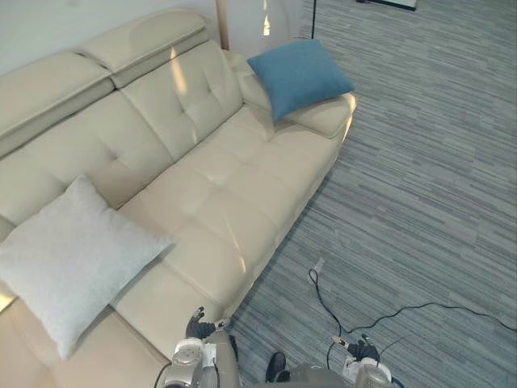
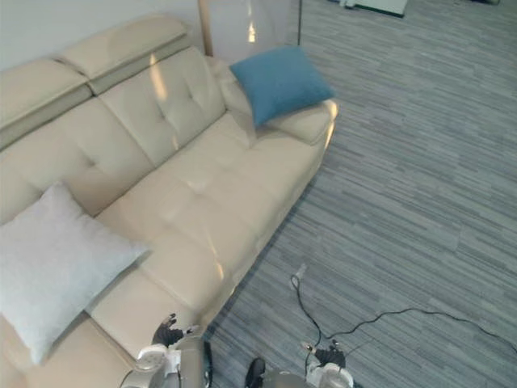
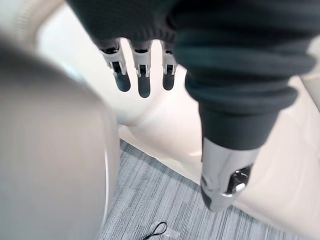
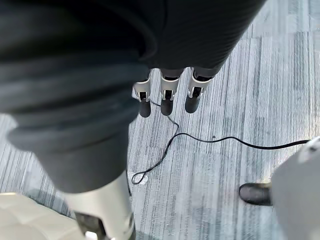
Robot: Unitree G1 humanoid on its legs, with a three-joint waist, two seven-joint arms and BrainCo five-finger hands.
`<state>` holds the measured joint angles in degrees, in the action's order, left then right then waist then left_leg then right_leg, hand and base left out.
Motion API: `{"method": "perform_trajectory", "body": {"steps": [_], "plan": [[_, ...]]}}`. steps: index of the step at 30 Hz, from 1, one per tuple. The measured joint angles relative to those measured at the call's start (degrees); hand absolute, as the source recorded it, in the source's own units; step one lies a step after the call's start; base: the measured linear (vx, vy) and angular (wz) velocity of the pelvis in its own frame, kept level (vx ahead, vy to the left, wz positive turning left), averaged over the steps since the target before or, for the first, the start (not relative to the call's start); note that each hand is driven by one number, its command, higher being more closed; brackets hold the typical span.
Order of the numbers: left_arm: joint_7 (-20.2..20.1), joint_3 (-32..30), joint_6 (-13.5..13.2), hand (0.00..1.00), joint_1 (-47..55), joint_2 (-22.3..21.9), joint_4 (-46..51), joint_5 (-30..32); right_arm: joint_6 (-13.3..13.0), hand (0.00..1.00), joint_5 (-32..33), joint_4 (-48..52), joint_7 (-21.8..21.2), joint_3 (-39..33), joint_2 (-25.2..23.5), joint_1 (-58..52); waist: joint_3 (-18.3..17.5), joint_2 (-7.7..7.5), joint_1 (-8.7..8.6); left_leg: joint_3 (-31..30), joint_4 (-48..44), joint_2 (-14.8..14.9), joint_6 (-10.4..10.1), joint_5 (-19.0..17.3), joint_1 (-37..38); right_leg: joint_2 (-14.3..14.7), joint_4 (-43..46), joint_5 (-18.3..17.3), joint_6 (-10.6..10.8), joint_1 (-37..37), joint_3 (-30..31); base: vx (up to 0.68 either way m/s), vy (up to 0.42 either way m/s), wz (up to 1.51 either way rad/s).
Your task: Pick up cushions and gather them together orderly.
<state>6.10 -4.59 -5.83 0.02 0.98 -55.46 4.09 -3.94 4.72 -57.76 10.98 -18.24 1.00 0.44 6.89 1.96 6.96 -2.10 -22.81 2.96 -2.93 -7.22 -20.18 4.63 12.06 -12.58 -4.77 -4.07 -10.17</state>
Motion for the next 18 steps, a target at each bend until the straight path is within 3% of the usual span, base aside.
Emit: {"method": "perform_trajectory", "body": {"steps": [1, 2, 3, 4, 5, 6, 8, 11, 12, 14, 15, 16, 18], "plan": [[-0.05, -0.01, 0.16, 0.0, 0.13, 0.03, -0.39, -0.19, 0.0, 0.0, -0.11, 0.55, 0.06, -0.32, -0.31, -0.01, -0.33, -0.24, 0.04, 1.05, -0.35, -0.34, 0.54, -0.14, 0.89, -0.8, 1.31, -1.06, 1.3, -0.23, 1.24, 0.49, 0.168, -0.99], [-0.04, -0.02, 0.2, 0.0, 0.62, 0.06, -0.34, -0.37, -0.03, 0.0, -0.12, 0.81, 0.0, -1.15, -0.46, -0.24, -0.5, -0.53, 0.1, 4.33, -0.32, -0.22, 1.33, -1.88, 2.54, -2.5, 6.17, -3.32, 5.16, -1.36, 2.51, 0.41, 0.147, -0.99], [0.03, -0.01, 0.19, 0.0, 0.64, 0.0, -0.35, -0.39, 0.04, 0.0, -0.11, 0.77, -0.06, -1.57, -0.42, -0.56, -0.59, -1.07, 0.16, 7.51, -0.42, -0.85, 2.44, -4.04, 5.42, -4.74, 13.85, -4.7, 7.51, -3.36, 2.66, 0.41, 0.163, -0.95], [0.05, 0.05, 0.22, 0.0, 0.67, -0.01, -0.37, -0.41, 0.04, 0.0, -0.1, 0.79, -0.1, -1.72, -0.44, -0.6, -0.6, -1.06, 0.03, 8.63, -0.47, -1.05, 2.9, -4.86, 6.71, -5.84, 18.38, -4.84, 7.93, -4.8, 2.33, 0.35, 0.169, -0.89], [0.13, 0.08, 0.3, 0.0, 0.78, -0.06, -0.51, -0.52, 0.05, 0.0, -0.09, 0.79, -0.14, -1.79, -0.47, -0.7, -0.6, -1.04, -0.36, 9.9, -0.71, -1.37, 3.63, -6.34, 8.87, -8.12, 28.25, -3.9, 10.24, -8.17, 1.09, 0.31, 0.143, -0.57], [0.29, 0.74, 0.31, 0.0, 0.46, 0.11, -0.76, -0.88, 0.19, 0.0, -0.08, 0.75, -0.39, -1.79, -0.55, -0.59, -0.6, -0.98, -0.98, 11.19, -1.24, -1.4, 4.7, -7.76, 11.35, -11.37, 37.02, -3.94, 10.89, -11.57, -1.33, 0.3, 0.118, -0.43], [0.47, 1.28, 0.31, 0.0, 0.14, 0.17, -0.82, -0.95, 0.45, 0.0, -0.08, 0.75, -0.48, -1.8, -0.53, -1.29, -0.77, -0.75, -1.58, 12.04, -0.94, -0.45, 4.63, -9.32, 13.71, -14.28, 39.63, -4.73, 9.25, -13.06, -4.92, 0.31, 0.066, -0.31], [1.32, 1.08, 0.34, 0.0, -0.04, 0.66, -1.24, -1.83, 0.48, 0.0, -0.08, 0.48, -0.9, -1.84, -0.59, -0.46, -0.37, -0.51, -2.12, 13.39, 4.79, 1.73, 4.04, -9.7, 20.13, -16.31, 31.92, -5.29, 8.44, -14.69, -8.63, 0.32, -0.039, -0.4], [1.39, 1.24, 0.32, 0.0, -0.11, 0.96, -1.28, -2.0, 0.48, 0.0, -0.07, 0.36, -0.94, -1.84, -0.57, -0.2, -0.57, -0.84, -2.75, 13.56, 6.27, 2.46, 3.67, -9.48, 21.19, -15.86, 26.03, -4.1, 8.52, -15.39, -8.79, 0.37, -0.159, -0.11], [1.37, 1.73, 0.28, 0.0, -0.21, 2.29, -1.96, -1.97, 0.47, 0.0, -0.07, -0.6, -0.89, -1.86, -0.39, 0.23, -0.88, -2.33, -4.3, 13.52, 8.58, 2.65, 2.03, -9.12, 22.48, -15.5, 14.92, 1.5, 8.39, -16.82, -7.91, 0.32, -0.208, 0.02], [1.36, 1.99, 0.29, 0.0, -0.21, 2.87, -2.74, -1.95, 0.45, 0.0, -0.08, -1.56, -0.86, -1.86, -0.04, -0.02, -1.02, -3.39, -4.43, 12.89, 8.7, 2.35, 0.31, -9.89, 23.37, -15.48, 10.81, 6.64, 6.56, -16.85, -7.53, 0.38, -0.263, -0.04], [1.41, 2.0, 0.36, 0.0, -0.37, 2.25, -3.88, -1.94, 0.57, 0.0, -0.11, -3.45, -0.88, -1.96, 1.41, -0.21, -0.93, -1.85, -4.66, 11.19, 8.11, 3.87, -0.77, -10.4, 24.14, -13.86, 12.01, 5.26, 4.43, -15.86, -8.06, 0.47, -0.32, -0.11], [1.35, 1.6, 0.32, 0.0, -0.08, 1.47, -4.13, -1.85, 0.56, 0.0, -0.11, -4.51, -0.86, -3.67, 1.97, -0.05, -0.91, -0.01, -4.71, 7.35, -2.61, 5.76, -1.89, -9.76, 19.49, -12.17, 11.99, 2.87, 3.71, -14.95, -8.69, 0.43, -0.296, -0.11]]}}
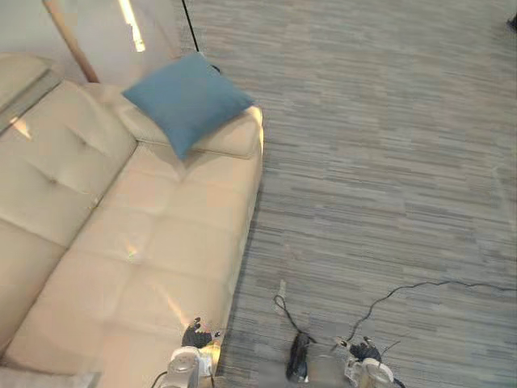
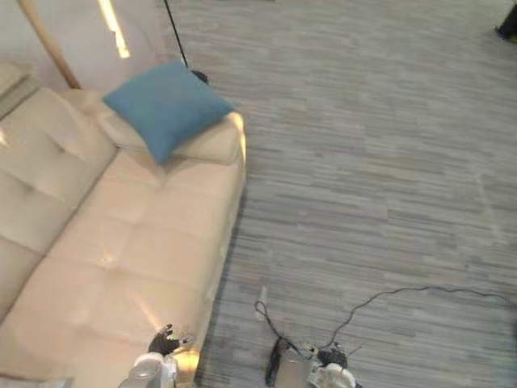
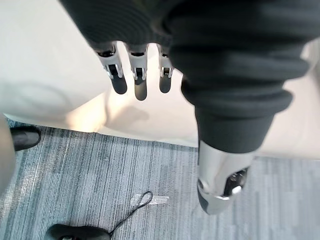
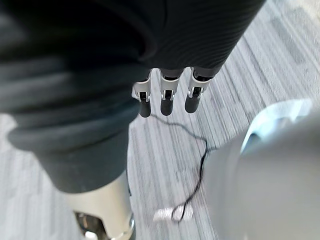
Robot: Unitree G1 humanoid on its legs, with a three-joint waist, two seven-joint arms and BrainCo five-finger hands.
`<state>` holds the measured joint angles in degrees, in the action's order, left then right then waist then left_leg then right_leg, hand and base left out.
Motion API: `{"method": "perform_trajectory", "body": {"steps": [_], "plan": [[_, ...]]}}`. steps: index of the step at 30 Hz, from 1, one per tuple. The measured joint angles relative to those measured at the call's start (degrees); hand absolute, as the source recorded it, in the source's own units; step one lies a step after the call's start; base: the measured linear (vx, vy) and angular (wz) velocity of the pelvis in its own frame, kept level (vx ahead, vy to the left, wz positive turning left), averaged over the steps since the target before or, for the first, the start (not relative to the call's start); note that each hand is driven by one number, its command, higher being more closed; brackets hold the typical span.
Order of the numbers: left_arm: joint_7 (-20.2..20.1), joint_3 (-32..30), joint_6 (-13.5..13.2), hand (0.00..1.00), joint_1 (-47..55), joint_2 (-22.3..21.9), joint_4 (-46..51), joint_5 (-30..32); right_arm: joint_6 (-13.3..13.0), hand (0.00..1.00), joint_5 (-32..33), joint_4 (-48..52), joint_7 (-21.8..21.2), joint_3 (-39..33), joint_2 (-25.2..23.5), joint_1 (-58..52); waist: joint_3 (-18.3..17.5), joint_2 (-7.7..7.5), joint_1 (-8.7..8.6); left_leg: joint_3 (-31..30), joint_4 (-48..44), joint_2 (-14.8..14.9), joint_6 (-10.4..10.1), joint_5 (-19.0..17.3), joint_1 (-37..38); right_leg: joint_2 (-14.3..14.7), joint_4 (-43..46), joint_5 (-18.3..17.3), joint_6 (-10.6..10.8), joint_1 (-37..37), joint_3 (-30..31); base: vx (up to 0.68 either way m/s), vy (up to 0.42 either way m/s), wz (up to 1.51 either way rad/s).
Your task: Pick up cushions and gather them together orderly.
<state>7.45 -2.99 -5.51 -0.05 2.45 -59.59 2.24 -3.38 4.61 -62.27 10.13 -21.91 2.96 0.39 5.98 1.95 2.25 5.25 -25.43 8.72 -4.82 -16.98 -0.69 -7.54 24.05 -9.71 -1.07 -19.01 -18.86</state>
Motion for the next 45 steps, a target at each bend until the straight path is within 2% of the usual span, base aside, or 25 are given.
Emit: {"method": "perform_trajectory", "body": {"steps": [1, 2, 5, 7, 10, 12, 13, 15, 16, 17, 18, 20, 21, 22, 24, 26, 29, 30, 31, 34, 36, 37, 39, 43, 45], "plan": [[0.02, -0.62, 0.02, 0.0, 0.03, -0.69, -0.1, 0.02, 0.01, 0.0, 0.22, 0.07, 0.02, -0.64, 0.55, -0.36, 0.81, 1.36, -0.11, -2.26, -12.43, 1.82, -1.83, 3.06, -4.69, 1.73, -0.88, -1.27, -0.93, 2.91, -0.46, 0.3, -0.213, -0.09], [-0.02, -0.59, 0.02, 0.0, 0.25, -0.78, -0.11, 0.0, 0.07, 0.0, 0.27, 0.03, 0.02, -0.51, 0.76, -0.45, 1.14, 1.89, -0.04, -3.05, -18.61, 2.69, -1.53, 6.38, -6.98, 2.57, -1.62, -1.91, -1.45, 5.03, -0.49, 0.39, -0.213, -0.14], [-0.11, -0.4, -0.34, 0.0, 1.01, -0.59, 0.65, 0.01, 0.08, 0.0, 0.51, 0.01, 0.06, -0.5, 0.49, -1.21, 1.66, 1.4, 0.51, -1.08, -31.46, 3.27, 0.85, 4.04, -13.89, 3.8, -4.86, -4.15, -4.54, 13.43, -0.2, 0.42, -0.129, -0.1], [-0.13, -0.33, -0.37, 0.0, 0.82, -0.63, 1.37, -0.01, 0.06, 0.0, 0.56, 0.03, 0.04, -0.5, 0.35, -0.92, 1.73, 1.21, 0.94, 1.94, -27.57, 1.4, 1.2, 2.71, -17.73, 3.76, -8.23, -4.16, -4.5, 16.88, 0.39, 0.29, -0.029, -0.15], [-0.13, -0.28, -0.38, 0.0, 0.77, -0.84, 2.08, -0.01, -0.05, 0.0, 1.26, 0.13, 0.14, -0.59, -0.16, -0.19, 1.81, 0.96, 1.14, 3.59, -5.49, -3.72, 1.39, 4.28, -19.83, 3.46, -14.15, -3.93, -2.94, 21.78, 0.92, 0.36, 0.044, -0.11], [-0.26, 0.04, -0.4, 0.0, 0.79, -0.81, 2.11, -0.04, -0.09, 0.0, 2.22, 0.04, 0.56, -0.53, -0.23, 0.3, 1.86, 1.04, 1.91, 3.11, 13.22, -6.3, 1.16, 14.47, -18.18, 3.69, -17.73, -5.41, -0.17, 25.41, 1.96, 0.49, 0.151, -0.26], [-0.32, 0.04, -0.37, 0.0, 0.88, -0.51, 1.96, -0.04, -0.07, 0.0, 2.21, -0.05, 0.76, -0.4, -0.52, 0.43, 1.77, 0.51, 2.69, 3.66, 14.5, -6.83, 2.56, 18.67, -16.78, 3.42, -18.65, -5.44, 0.07, 26.58, 3.13, 0.51, 0.15, -0.31], [-0.45, 0.0, -0.37, 0.0, 0.48, 0.31, 1.97, -0.07, -0.11, 0.0, 2.11, 0.0, 0.62, -0.42, -1.18, 0.99, 0.77, -2.0, 2.77, 4.16, 9.13, -9.47, 7.33, 12.58, -17.94, 0.92, -17.89, -5.83, 1.24, 27.17, 5.57, 0.56, 0.114, -0.16], [-0.53, -0.21, -0.36, 0.0, 0.41, 0.25, 2.08, -0.12, -0.13, 0.0, 2.03, 0.34, 0.62, -0.43, -0.96, 0.98, 0.8, -2.03, 2.99, 4.93, 5.78, -9.46, 7.96, 10.77, -18.24, 0.1, -14.4, -6.5, 2.47, 26.89, 7.47, 0.59, 0.14, -0.08], [-0.57, -0.21, -0.33, 0.0, 0.45, 0.21, 1.81, -0.1, -0.11, 0.0, 1.96, 0.29, 0.55, -0.45, -0.6, 0.87, 0.81, -2.03, 3.04, 5.35, 3.72, -9.83, 8.32, 8.06, -16.86, -1.14, -6.29, -7.29, 4.65, 25.63, 9.54, 0.7, 0.22, -0.07], [-0.65, -0.05, -0.24, 0.0, 0.51, 0.3, 1.48, -0.11, -0.13, 0.0, 1.67, 0.39, 0.48, -0.36, -0.59, 0.77, 0.85, -2.1, 2.76, 5.4, 3.2, -10.61, 8.94, 5.49, -13.7, -3.2, 8.67, -4.69, 10.58, 20.74, 11.12, 0.57, 0.163, -0.06], [-1.1, 0.05, -0.11, 0.0, 0.55, 0.21, 1.49, -0.11, -0.11, 0.0, 0.79, 0.46, 0.04, -0.02, -0.84, 0.56, 1.04, -1.9, 2.59, 4.95, 3.29, -10.75, 9.0, 3.28, -9.9, -4.35, 24.98, -3.44, 13.14, 14.6, 11.85, 0.47, 0.099, 0.05], [-1.23, 0.16, -0.09, 0.0, 0.75, 0.04, 1.48, -0.11, -0.1, 0.0, 0.04, 0.48, -0.23, 0.45, -0.93, 0.01, 1.1, -1.82, 2.52, 4.6, 3.56, -10.74, 8.83, 2.62, -6.92, -5.05, 31.88, -3.77, 12.37, 11.6, 10.86, 0.45, 0.041, 0.22], [-1.35, 0.65, -0.08, 0.0, 1.07, -0.01, 1.48, -0.11, -0.11, 0.0, -0.04, 0.71, -0.42, 1.21, -0.82, -0.43, 1.31, -1.46, 2.39, 4.42, 5.75, -10.55, 8.82, 2.59, -2.5, -6.32, 34.11, -4.99, 8.99, 8.91, 7.44, 0.43, 0.027, 0.19], [-1.38, 0.67, -0.13, 0.0, 1.05, -0.26, 1.52, -0.11, -0.12, 0.0, -0.07, 0.92, -0.5, 1.84, -0.69, -0.65, 1.54, -0.52, 1.77, 3.95, 9.91, -9.76, 8.79, 2.6, 2.48, -6.91, 29.32, -6.37, 6.46, 6.44, 3.55, 0.4, -0.023, 0.2], [-1.23, 0.71, -0.13, 0.0, 0.76, -0.15, 1.52, -0.11, -0.13, 0.0, -0.11, 1.04, -0.54, 1.84, -0.57, 0.21, 1.57, -0.22, 0.69, 2.95, 12.22, -8.49, 7.61, 1.94, 4.49, -6.79, 18.94, -6.02, 6.15, 2.68, 0.59, 0.4, -0.112, 0.32], [-1.05, 2.39, -0.12, 0.0, 0.47, 0.84, 1.41, -0.04, -0.08, 0.0, -0.1, 0.44, -0.53, 1.85, -0.52, 0.65, 1.67, -0.86, 0.43, 0.65, 14.73, -6.39, 4.98, 0.43, 6.79, -3.9, -3.96, 2.42, 5.89, 0.34, 2.04, 0.42, -0.262, 0.34], [-1.05, 2.47, -0.13, 0.0, 0.83, 1.28, 1.1, -0.02, -0.12, 0.0, -0.01, 0.43, -0.5, 1.8, -0.39, -0.05, 1.57, -1.67, 0.02, -0.73, 14.72, -6.14, 3.8, -0.26, 8.0, -3.07, -8.15, 9.44, 5.63, 0.94, 4.21, 0.34, -0.26, 0.33], [-0.99, 2.41, -0.03, 0.0, 0.69, 0.57, -0.08, 0.01, -0.11, 0.0, -0.05, 0.41, -0.48, 1.82, 0.59, 0.01, 1.58, -0.39, -0.36, -1.96, 14.6, -4.71, 3.03, -0.73, 8.85, -1.91, -6.95, 9.85, 3.44, 1.36, 4.25, 0.43, -0.31, 0.24], [-1.02, 2.37, -0.18, 0.0, 0.86, -0.69, -1.52, 0.5, -0.1, 0.0, -0.09, 0.26, -0.47, 1.69, 2.12, 0.67, 0.97, 1.67, -0.38, -5.88, 6.26, -2.57, 1.12, 0.11, 5.53, -0.88, -2.03, 3.77, 1.06, 1.48, 1.74, 0.38, -0.298, 0.24], [-1.04, 2.11, -0.27, 0.0, 0.15, -1.01, -1.51, 0.48, 0.03, 0.0, -0.01, -0.11, -0.45, 1.6, 2.38, 0.11, 1.44, 1.94, -0.64, -8.18, -11.7, -1.13, -3.43, 5.54, -2.14, 0.08, -2.82, 0.67, 0.37, 6.52, -0.95, 0.38, -0.31, 0.54], [-1.03, 1.87, -0.33, 0.0, 0.13, -0.92, -1.06, 0.48, 0.06, 0.0, -0.01, -0.13, -0.51, 2.1, 2.27, -0.15, 2.29, 1.66, -0.4, -7.9, -19.23, -0.08, -3.29, 8.62, -4.92, 0.6, -4.43, -0.15, -0.2, 9.36, -1.49, 0.38, -0.272, 0.34], [-1.08, 1.78, -0.51, 0.0, 0.26, -0.85, 0.32, 0.28, 0.06, 0.0, 0.03, -0.53, -0.49, 2.28, 1.9, -0.26, 2.65, 2.0, 0.73, -3.5, -28.19, 1.49, -0.28, 4.67, -11.03, 1.83, -7.45, -1.23, -0.92, 15.13, -2.15, 0.33, -0.162, -0.01], [-1.13, 1.94, -0.85, 0.0, 0.18, -0.78, 1.47, -0.17, -0.12, 0.0, 0.03, -0.15, -0.3, 1.83, 2.14, 0.86, 2.75, 1.85, 1.03, 3.18, -10.4, -1.58, 0.71, 3.22, -16.26, 1.77, -13.11, -0.88, 0.43, 20.34, -3.3, 0.25, -0.037, 0.05], [-1.16, 2.89, -0.86, 0.0, 0.48, -0.98, 1.46, -0.17, -0.11, 0.0, 0.03, -0.13, -0.1, 1.86, 3.02, 0.1, 2.41, 2.56, 1.07, 5.47, 5.18, -3.23, 0.36, 10.41, -15.81, 2.68, -15.37, -1.52, 2.1, 23.05, -4.73, 0.33, 0.053, 0.31]]}}
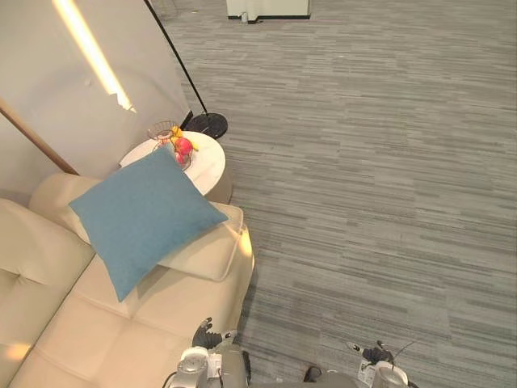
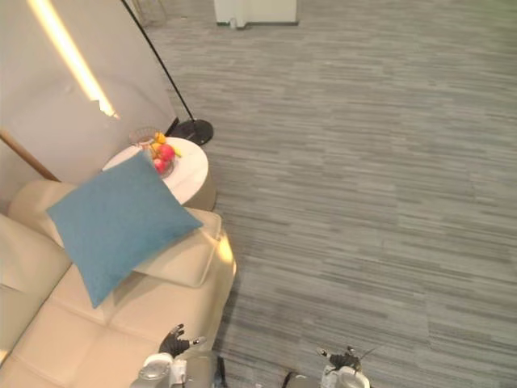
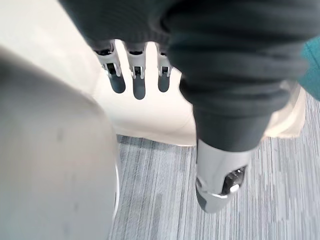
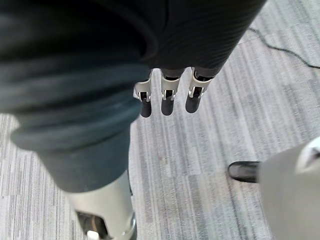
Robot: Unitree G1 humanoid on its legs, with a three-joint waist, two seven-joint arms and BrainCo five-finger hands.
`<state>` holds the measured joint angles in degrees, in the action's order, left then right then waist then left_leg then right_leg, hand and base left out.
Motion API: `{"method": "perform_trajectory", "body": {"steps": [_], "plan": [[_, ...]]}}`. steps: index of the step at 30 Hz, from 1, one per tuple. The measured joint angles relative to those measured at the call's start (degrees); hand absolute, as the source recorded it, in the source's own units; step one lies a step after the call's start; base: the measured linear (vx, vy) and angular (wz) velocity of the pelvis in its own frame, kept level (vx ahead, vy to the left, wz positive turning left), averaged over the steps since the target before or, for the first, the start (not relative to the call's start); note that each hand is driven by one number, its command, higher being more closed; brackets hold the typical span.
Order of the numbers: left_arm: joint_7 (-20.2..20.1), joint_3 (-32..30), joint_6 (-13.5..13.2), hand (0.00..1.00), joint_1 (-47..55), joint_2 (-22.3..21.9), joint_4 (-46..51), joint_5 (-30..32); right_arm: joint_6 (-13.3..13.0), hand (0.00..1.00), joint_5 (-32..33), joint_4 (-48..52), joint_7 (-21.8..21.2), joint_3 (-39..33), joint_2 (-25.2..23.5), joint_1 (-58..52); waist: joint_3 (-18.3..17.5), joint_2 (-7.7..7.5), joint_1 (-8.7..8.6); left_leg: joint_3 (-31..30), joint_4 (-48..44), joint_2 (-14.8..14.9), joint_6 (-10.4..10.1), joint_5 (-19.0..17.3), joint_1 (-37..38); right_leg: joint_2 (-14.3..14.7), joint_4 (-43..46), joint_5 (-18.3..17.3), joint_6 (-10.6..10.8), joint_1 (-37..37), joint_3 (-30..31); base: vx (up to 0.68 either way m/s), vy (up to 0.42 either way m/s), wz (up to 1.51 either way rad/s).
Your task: Pick up cushions and gather them together orderly.
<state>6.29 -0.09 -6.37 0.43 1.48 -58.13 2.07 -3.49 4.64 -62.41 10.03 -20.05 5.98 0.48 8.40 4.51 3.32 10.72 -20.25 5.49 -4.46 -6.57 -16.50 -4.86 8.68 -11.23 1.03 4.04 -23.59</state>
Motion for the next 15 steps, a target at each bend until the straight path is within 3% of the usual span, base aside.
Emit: {"method": "perform_trajectory", "body": {"steps": [1, 3, 5, 6, 9, 10, 12, 15], "plan": [[-0.12, 0.01, -0.16, 0.0, 0.06, 0.44, 0.05, 0.0, 0.03, 0.0, -0.01, -0.25, 0.01, 0.09, -0.25, 0.02, 0.09, 0.06, 0.37, 0.02, 2.09, -0.36, 3.85, 3.83, 0.67, 0.35, -0.21, -0.67, 1.1, 1.08, 0.19, 0.26, 0.073, 0.26], [-0.27, -0.08, -0.17, 0.0, 0.24, 2.31, 0.08, -0.15, 0.0, 0.0, -0.04, -0.23, -0.04, 0.11, -1.3, 0.05, -0.27, -3.21, 0.45, 0.02, 3.33, -3.14, 4.96, 2.67, 1.71, -1.8, -0.52, -1.5, 2.95, 1.97, 0.62, 0.33, 0.075, 0.22], [-0.31, -0.15, -0.11, 0.0, 0.16, 2.32, -0.01, -0.28, -0.02, 0.0, -0.06, -0.23, -0.02, 0.09, -0.53, 0.66, -0.13, -3.33, 0.45, -0.16, 1.55, -4.02, 5.83, 0.04, 1.91, -3.23, 3.43, -2.08, 3.96, 1.62, 0.92, 0.35, 0.106, 0.18], [-0.32, -0.14, -0.06, 0.0, 0.22, 2.24, -0.31, -0.34, -0.02, 0.0, -0.1, -0.24, -0.02, 0.07, -0.21, 0.63, -0.13, -3.13, 0.63, -0.72, 0.83, -4.61, 6.16, -2.06, 3.51, -5.1, 11.28, -2.85, 5.22, -0.01, 2.0, 0.3, 0.138, 0.22], [-0.34, 0.2, 0.37, 0.0, 0.38, 2.45, -1.0, -0.48, -0.06, 0.0, -0.15, -0.19, -0.18, 0.06, -0.94, -0.07, -0.19, -3.19, 0.2, -3.95, 1.08, -6.1, 6.72, -3.99, 7.62, -8.79, 29.69, -2.8, 7.71, -5.06, 3.93, 0.33, 0.075, 0.65], [-0.3, 0.66, 0.54, 0.0, 0.53, 2.51, -0.96, -0.53, -0.05, 0.0, -0.14, -0.19, -0.4, 0.07, -1.17, -0.65, -0.23, -3.2, 0.27, -5.71, 1.22, -6.45, 6.75, -4.69, 9.03, -9.21, 32.6, -4.23, 7.15, -6.47, 3.95, 0.3, -0.016, 0.89], [-0.12, 0.63, 0.54, 0.0, 0.55, 2.61, -0.92, -0.8, -0.05, 0.0, -0.1, -0.19, -0.47, 0.08, -1.26, -1.08, -0.26, -2.99, 0.3, -8.96, 2.45, -6.69, 6.71, -4.99, 10.91, -8.42, 31.69, -5.88, 6.34, -9.61, 4.57, 0.28, -0.066, 0.9], [0.09, 0.54, 0.56, 0.0, 0.29, 1.67, -0.92, -1.03, -0.08, 0.0, -0.02, 0.21, -0.54, 0.11, -1.23, -1.61, -0.49, -1.9, -0.09, -15.21, 4.8, -5.99, 6.2, -4.92, 13.06, -3.6, 22.4, -5.62, 6.05, -14.65, 13.1, 0.24, -0.141, 0.94]]}}
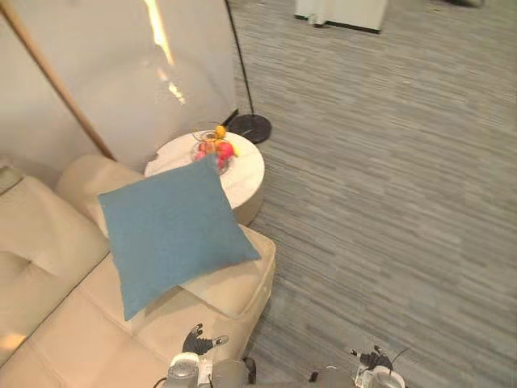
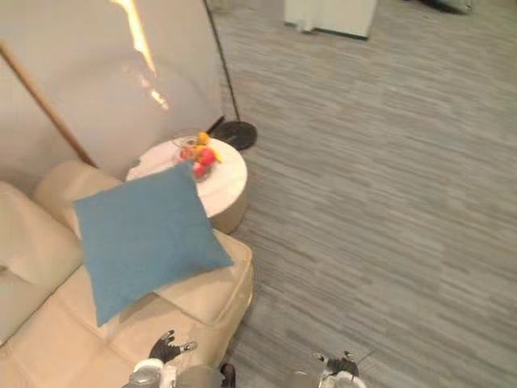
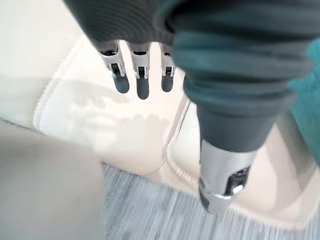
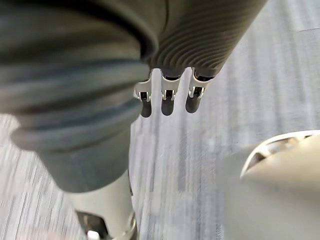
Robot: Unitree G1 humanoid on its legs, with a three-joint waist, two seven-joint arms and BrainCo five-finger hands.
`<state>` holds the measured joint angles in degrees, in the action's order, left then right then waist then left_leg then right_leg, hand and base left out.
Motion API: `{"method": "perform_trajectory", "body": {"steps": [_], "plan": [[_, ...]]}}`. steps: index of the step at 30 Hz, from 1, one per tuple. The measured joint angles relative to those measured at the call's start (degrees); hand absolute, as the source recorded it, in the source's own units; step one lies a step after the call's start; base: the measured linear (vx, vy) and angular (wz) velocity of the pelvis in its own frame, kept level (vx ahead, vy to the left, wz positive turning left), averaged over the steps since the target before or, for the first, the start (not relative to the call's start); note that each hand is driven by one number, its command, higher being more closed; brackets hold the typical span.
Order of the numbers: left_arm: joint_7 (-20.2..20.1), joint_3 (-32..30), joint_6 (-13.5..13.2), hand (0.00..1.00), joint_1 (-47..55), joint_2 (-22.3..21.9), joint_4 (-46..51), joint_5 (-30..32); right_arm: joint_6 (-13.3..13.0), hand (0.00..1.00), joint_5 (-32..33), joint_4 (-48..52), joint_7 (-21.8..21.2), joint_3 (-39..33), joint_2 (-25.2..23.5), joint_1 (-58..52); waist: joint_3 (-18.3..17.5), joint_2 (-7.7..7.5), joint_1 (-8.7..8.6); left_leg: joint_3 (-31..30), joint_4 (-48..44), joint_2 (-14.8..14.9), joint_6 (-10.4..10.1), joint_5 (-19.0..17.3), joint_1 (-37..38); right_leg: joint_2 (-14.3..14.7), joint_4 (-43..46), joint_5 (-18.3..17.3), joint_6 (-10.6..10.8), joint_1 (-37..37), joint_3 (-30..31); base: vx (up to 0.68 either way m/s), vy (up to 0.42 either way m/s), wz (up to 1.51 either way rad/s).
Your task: Pick up cushions and gather them together orderly.
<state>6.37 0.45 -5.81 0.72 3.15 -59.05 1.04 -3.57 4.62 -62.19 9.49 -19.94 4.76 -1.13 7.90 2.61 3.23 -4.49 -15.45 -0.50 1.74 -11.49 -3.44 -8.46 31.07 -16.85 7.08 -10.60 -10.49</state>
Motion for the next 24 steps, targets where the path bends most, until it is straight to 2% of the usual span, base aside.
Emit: {"method": "perform_trajectory", "body": {"steps": [1, 2, 3, 4, 5, 6, 8, 9, 11, 12, 13, 15, 18, 19, 24], "plan": [[0.02, 0.0, 0.0, 0.0, -0.09, -0.28, 0.0, 0.07, -0.01, 0.0, 0.12, 0.03, -0.04, -0.02, -0.09, -0.09, 0.0, 0.17, -0.14, -1.64, 0.63, 0.3, -0.6, -0.03, 0.61, 1.38, -2.77, 0.69, 0.02, -0.89, 3.02, 0.27, -0.314, 1.22], [0.1, 0.06, -0.03, 0.0, -0.12, -0.52, 0.01, 0.3, -0.28, 0.0, 0.39, 0.27, -0.05, -0.02, -0.17, -0.33, -0.25, 0.08, -0.47, -4.72, 0.65, 0.49, -1.97, -0.48, 0.74, 3.01, -8.49, 3.24, 0.31, -1.38, 7.7, 0.21, -0.309, 1.41], [0.09, 0.25, -0.07, 0.0, -0.12, -0.09, 0.0, 0.74, -0.41, 0.0, 0.39, 0.28, -0.05, -0.03, -0.49, -0.81, -0.5, -1.35, -0.93, -7.37, 0.1, -0.5, -3.27, -1.2, 0.24, 2.64, -14.47, 7.56, 0.07, -1.19, 10.92, 0.23, -0.428, 1.18], [0.1, 0.26, -0.06, 0.0, -0.12, 0.12, -0.02, 0.86, -0.41, 0.0, 0.4, 0.27, -0.06, -0.04, -0.57, -0.9, -0.46, -1.67, -0.96, -7.69, 0.03, -0.77, -3.65, -1.44, 0.29, 2.37, -14.47, 9.39, -0.25, -1.24, 10.91, 0.2, -0.394, 1.37], [-0.02, 0.19, -0.12, 0.0, -0.25, -1.08, -0.1, 1.15, -0.39, 0.0, 0.41, 0.22, -0.03, -0.72, -0.25, -1.72, -0.91, -0.87, -0.74, -10.44, -0.65, 0.49, -5.44, -1.77, 0.18, 2.45, -12.3, 9.17, -3.96, -0.18, 5.65, 0.25, -0.447, 1.17], [0.01, -0.21, -0.14, 0.0, 0.19, -1.86, -0.04, 1.14, -0.39, 0.0, 0.43, 0.52, 0.07, -1.05, -0.12, -1.63, -1.44, -0.01, -0.62, -10.14, -0.49, 1.67, -6.05, -1.42, -0.02, 2.62, -12.04, 8.11, -4.8, 0.34, 3.08, 0.23, -0.337, 1.41], [0.03, -1.51, -0.15, 0.0, 0.15, -3.17, 0.13, 1.03, -0.4, 0.0, 0.45, 0.78, 0.15, -1.25, -0.54, -1.64, -1.54, 0.62, -0.86, -8.77, -0.51, 3.47, -8.48, 0.05, -1.5, 2.55, -11.92, 7.1, -5.65, 1.68, -1.82, 0.18, -0.286, 1.15], [0.04, -1.83, -0.15, 0.0, 0.09, -3.52, 0.14, 0.92, -0.42, 0.0, 0.51, 0.99, 0.15, -1.24, -0.96, -1.31, -1.55, 0.65, -0.82, -5.93, -0.57, 4.55, -9.08, 0.99, -2.72, 2.56, -12.56, 7.03, -5.78, 2.47, -4.49, 0.12, -0.241, 1.14], [0.02, -1.77, -0.18, 0.0, -0.05, -3.71, 0.34, 0.92, -0.47, 0.0, 0.56, 2.02, 0.17, -1.29, -1.59, -1.15, -1.49, 0.49, -0.82, 0.67, -0.64, 6.04, -8.22, 2.09, -4.05, 2.29, -13.62, 6.82, -6.16, 3.74, -8.51, 0.06, -0.164, 1.11], [0.02, -1.73, -0.2, 0.0, -0.12, -3.82, 0.52, 0.93, -0.65, 0.0, 0.57, 2.82, 0.2, -1.34, -1.71, -1.24, -1.41, 0.29, -0.86, 7.26, -0.44, 7.05, -7.29, 2.68, -4.78, 1.52, -13.59, 6.26, -7.05, 4.51, -11.85, 0.04, -0.131, 1.31], [0.03, -1.68, -0.25, 0.0, -0.15, -3.85, 0.58, 0.92, -0.7, 0.0, 1.21, 2.78, 0.2, -1.34, -1.53, -1.24, -1.4, 0.19, -0.99, 10.87, 0.6, 7.32, -6.56, 3.2, -4.77, 1.0, -13.31, 6.0, -7.12, 5.11, -13.72, 0.02, -0.075, 1.18], [0.07, -1.0, -0.54, 0.0, 0.04, -3.3, 1.11, 0.92, -1.13, 0.0, 2.64, 2.73, 0.19, -1.78, -1.42, -1.11, -1.8, -0.43, -0.76, 12.1, 2.78, 5.97, -5.36, 5.8, -5.53, -0.57, -13.7, 5.56, -6.47, 5.81, -16.11, 0.0, 0.011, 0.88], [0.05, 0.26, -0.81, 0.0, -0.09, -2.16, 0.88, 0.92, -1.54, 0.0, 2.78, 2.48, 0.15, -2.13, -2.12, -1.38, -1.86, -1.21, -1.08, 13.68, 6.42, 5.22, -3.62, 6.86, -5.35, -2.05, -15.41, 5.87, -5.93, 6.83, -19.61, -0.01, 0.078, 0.74], [0.0, 1.29, -0.86, 0.0, -0.1, -1.5, 0.5, 0.92, -1.5, 0.0, 2.83, 2.46, 0.14, -2.2, -2.4, -2.14, -1.95, -1.36, -1.2, 14.97, 7.19, 5.13, -4.22, 8.25, -5.11, -2.43, -15.53, 5.98, -5.04, 7.77, -20.46, 0.01, 0.084, 0.65], [-0.03, 2.9, -0.95, 0.0, 1.15, 1.46, -0.9, 0.98, -1.53, 0.0, 2.77, 2.52, 0.01, -1.78, -2.4, -1.63, -2.58, -1.9, -1.13, 14.62, 15.48, 2.97, -3.96, 12.46, -0.12, -2.33, -18.62, 7.78, -4.11, 9.68, -20.04, 0.06, 0.057, 0.08]]}}
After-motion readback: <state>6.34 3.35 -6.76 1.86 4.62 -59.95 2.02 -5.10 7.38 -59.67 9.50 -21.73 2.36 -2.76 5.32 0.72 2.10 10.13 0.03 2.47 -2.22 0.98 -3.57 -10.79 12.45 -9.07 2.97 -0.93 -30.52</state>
